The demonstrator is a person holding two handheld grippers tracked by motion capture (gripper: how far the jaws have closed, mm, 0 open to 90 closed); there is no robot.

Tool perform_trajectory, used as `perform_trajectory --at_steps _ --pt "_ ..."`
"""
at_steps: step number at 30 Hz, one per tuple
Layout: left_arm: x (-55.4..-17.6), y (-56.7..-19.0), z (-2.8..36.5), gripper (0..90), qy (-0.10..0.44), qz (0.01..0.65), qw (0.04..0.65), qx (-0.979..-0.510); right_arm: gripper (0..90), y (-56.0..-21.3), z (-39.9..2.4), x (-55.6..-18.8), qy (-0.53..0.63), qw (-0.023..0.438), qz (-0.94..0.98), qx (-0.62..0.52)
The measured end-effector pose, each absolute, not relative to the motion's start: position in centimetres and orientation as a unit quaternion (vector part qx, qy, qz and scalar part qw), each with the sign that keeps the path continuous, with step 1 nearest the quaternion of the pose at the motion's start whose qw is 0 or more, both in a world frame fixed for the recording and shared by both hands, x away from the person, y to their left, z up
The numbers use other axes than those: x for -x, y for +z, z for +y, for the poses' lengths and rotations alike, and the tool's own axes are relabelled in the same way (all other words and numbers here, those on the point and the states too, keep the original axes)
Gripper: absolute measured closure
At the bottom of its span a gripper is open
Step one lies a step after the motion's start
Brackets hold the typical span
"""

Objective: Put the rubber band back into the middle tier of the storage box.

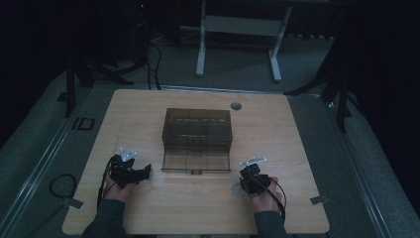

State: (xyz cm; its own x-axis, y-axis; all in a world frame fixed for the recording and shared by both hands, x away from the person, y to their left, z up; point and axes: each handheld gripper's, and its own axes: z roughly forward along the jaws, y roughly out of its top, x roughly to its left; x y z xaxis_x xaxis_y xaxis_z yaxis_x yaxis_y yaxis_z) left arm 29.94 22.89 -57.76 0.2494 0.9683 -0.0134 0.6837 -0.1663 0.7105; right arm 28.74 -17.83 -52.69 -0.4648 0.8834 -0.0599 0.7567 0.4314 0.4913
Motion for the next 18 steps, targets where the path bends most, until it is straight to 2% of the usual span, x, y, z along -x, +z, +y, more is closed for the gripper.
perform_trajectory --at_steps 18 --pt "-29.94 -57.75 22.90 14.0 0.231 0.567 0.308 -0.728 80.6 -52.71 -18.01 -28.69 0.181 0.130 0.844 -0.488"
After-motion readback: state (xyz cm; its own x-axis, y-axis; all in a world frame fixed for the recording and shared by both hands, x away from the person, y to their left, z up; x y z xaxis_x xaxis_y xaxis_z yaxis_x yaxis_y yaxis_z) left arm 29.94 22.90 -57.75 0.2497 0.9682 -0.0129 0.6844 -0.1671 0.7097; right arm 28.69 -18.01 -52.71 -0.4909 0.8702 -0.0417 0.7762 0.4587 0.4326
